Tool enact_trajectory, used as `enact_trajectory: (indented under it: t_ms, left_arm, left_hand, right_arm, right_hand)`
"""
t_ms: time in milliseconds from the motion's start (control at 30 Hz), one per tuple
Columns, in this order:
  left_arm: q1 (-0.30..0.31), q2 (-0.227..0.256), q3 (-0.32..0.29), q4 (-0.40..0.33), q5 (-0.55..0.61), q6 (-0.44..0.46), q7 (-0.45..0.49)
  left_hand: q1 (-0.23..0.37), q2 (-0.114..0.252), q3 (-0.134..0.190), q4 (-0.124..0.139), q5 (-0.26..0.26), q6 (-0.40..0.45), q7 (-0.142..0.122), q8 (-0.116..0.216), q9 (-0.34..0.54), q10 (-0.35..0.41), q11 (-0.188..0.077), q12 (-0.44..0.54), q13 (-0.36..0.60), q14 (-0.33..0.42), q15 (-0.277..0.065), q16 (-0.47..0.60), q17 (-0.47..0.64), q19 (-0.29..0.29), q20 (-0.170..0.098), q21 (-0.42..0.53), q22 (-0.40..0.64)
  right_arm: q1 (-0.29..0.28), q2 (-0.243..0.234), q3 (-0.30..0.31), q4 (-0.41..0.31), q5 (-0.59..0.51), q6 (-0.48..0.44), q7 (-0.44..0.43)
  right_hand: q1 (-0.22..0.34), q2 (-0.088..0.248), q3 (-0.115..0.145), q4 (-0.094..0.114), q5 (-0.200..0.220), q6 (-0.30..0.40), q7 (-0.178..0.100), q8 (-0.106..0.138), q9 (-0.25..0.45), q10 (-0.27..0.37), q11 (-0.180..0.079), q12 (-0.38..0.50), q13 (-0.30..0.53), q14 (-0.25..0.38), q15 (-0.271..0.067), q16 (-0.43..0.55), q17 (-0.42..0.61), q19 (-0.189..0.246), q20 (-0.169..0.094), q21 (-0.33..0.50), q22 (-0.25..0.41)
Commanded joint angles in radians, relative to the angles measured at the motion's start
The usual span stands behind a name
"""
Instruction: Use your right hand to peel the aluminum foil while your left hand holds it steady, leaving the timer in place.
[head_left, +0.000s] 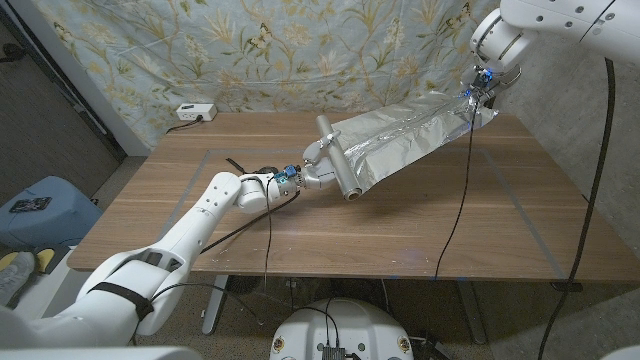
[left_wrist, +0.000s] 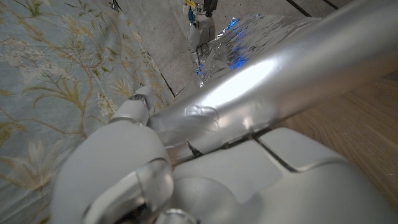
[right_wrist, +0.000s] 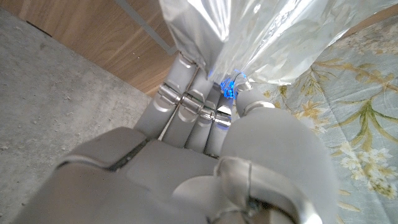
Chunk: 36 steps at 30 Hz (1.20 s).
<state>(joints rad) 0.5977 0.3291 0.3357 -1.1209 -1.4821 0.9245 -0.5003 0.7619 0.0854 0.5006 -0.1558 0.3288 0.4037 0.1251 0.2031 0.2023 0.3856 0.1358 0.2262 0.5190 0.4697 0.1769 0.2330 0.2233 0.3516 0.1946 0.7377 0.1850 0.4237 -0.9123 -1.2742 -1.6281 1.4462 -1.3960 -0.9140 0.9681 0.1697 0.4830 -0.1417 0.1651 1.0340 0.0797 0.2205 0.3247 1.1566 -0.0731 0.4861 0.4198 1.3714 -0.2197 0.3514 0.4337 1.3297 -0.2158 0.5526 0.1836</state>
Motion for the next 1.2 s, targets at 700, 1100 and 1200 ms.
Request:
enact_trajectory:
  t_ms: [700,1100,1200]
  left_arm:
    - [-0.049,-0.03,0.01,0.071,0.046,0.007,-0.042]
    - [-0.073,-0.038,0.013,0.104,0.07,0.017,-0.061]
    - [-0.075,-0.039,0.01,0.107,0.071,0.022,-0.058]
  left_hand:
    - [-0.005,0.007,0.005,0.0,0.0,0.014,0.001,0.004,0.003,-0.001,0.0,0.009,0.001,-0.003,-0.002,-0.001,0.0,0.004,0.003,-0.01,0.002]
    - [-0.004,0.009,0.006,-0.001,0.0,0.022,-0.003,0.006,0.003,0.002,-0.003,0.011,0.0,-0.001,-0.004,0.0,0.0,0.006,0.003,-0.011,0.003]
    - [-0.003,0.01,0.006,-0.001,0.0,0.024,-0.003,0.006,0.003,0.004,-0.004,0.012,0.0,-0.001,-0.003,0.001,0.0,0.006,0.003,-0.011,0.003]
  right_arm:
    - [-0.054,-0.014,0.077,0.001,-0.032,0.0,0.052]
    - [-0.093,-0.031,0.124,-0.002,-0.047,0.0,0.071]
    - [-0.092,-0.029,0.12,0.006,-0.051,0.0,0.078]
  right_hand:
    - [-0.247,-0.104,-0.12,0.122,0.017,-0.041,0.012,-0.02,-0.034,-0.039,0.05,-0.041,-0.032,-0.028,0.009,-0.035,0.004,0.0,0.006,0.007,-0.006]
    - [-0.466,-0.153,-0.217,0.238,0.05,-0.104,0.036,-0.027,-0.067,-0.076,0.091,-0.078,-0.04,-0.06,0.04,-0.068,-0.004,0.009,0.021,-0.026,-0.013]
    - [-0.488,-0.157,-0.228,0.251,0.055,-0.108,0.042,-0.026,-0.07,-0.087,0.102,-0.083,-0.038,-0.068,0.046,-0.072,-0.003,0.008,0.023,-0.032,-0.013]
